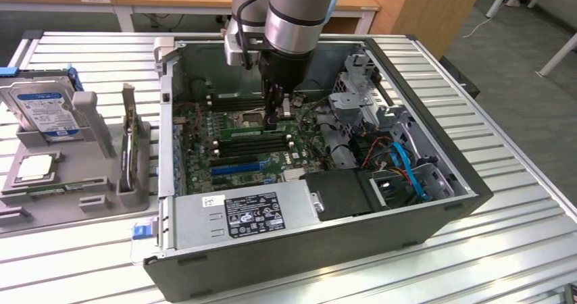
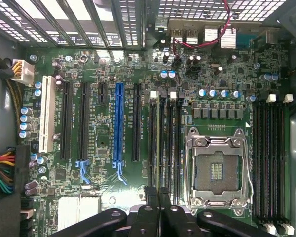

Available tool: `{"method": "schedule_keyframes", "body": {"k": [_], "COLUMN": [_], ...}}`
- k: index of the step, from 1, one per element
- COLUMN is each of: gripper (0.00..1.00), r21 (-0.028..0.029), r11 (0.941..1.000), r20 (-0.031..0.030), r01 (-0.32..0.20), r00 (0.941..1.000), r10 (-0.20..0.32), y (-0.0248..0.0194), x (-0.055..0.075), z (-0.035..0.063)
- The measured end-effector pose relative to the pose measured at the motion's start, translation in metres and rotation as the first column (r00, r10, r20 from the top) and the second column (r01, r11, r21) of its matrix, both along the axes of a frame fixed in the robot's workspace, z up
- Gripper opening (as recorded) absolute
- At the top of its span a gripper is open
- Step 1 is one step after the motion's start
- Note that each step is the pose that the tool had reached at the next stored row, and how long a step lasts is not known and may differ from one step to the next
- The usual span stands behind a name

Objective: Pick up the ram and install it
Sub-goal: 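Insert the ram into the slot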

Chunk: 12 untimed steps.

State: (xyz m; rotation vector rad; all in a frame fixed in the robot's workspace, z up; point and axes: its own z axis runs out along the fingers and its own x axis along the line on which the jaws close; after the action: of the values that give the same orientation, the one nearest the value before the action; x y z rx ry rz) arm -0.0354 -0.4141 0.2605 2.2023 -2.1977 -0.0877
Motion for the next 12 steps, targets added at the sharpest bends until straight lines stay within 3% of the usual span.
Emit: {"method": "schedule_keyframes", "body": {"k": [12], "gripper": [0.11], "r21": [0.0], "r11": [1.0], "r20": [-0.0001], "r01": [0.0], "r00": [1.0], "r10": [0.0], "y": [0.0], "x": [0.0], "z": [-0.0032]}}
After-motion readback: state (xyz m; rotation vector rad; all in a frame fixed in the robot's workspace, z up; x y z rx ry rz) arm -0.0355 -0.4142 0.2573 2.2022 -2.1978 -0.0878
